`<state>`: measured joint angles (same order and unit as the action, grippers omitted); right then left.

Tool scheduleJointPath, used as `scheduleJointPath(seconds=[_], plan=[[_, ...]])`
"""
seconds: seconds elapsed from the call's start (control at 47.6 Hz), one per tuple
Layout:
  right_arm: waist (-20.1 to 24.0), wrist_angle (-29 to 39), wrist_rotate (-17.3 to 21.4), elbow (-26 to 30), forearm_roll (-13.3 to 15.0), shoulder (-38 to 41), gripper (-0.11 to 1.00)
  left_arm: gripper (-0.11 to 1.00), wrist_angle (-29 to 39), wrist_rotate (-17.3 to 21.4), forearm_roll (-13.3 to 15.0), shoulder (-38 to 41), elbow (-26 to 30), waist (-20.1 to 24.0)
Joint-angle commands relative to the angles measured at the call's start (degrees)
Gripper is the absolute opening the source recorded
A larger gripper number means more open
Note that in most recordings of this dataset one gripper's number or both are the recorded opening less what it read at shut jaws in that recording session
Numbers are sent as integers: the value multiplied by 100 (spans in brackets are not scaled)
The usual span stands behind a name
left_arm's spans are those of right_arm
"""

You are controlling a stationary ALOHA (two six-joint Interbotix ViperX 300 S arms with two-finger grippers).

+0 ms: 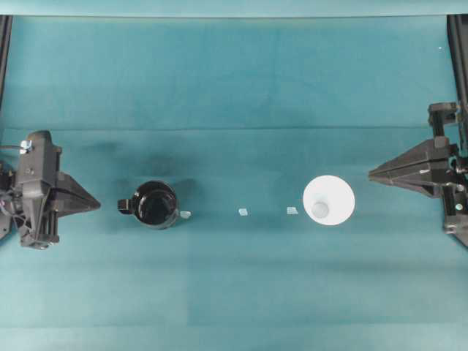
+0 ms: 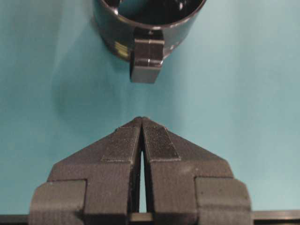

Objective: Put the paper cup into the moved cup holder.
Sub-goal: 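Move the left gripper toward the black cup holder, then open the left gripper and advance it around the holder's handle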

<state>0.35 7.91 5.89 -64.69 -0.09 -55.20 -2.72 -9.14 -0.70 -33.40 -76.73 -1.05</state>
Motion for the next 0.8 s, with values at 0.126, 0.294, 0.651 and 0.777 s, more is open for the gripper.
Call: scheduleJointPath(seconds=[0.126,0.294,0.651,0.777], plan=[[-9,0,53,123,-18,44,3,0,-229,-26,-9,158,62,18],[-9,0,53,123,-18,44,3,2,-308,-220,-9,316,62,35],[-9,35,176,123,-18,44,3,81,-738,-448,-9,492,-18,44],[-9,105,264,132,-18,44,3,94,-791,-431,-9,589,-18,44]])
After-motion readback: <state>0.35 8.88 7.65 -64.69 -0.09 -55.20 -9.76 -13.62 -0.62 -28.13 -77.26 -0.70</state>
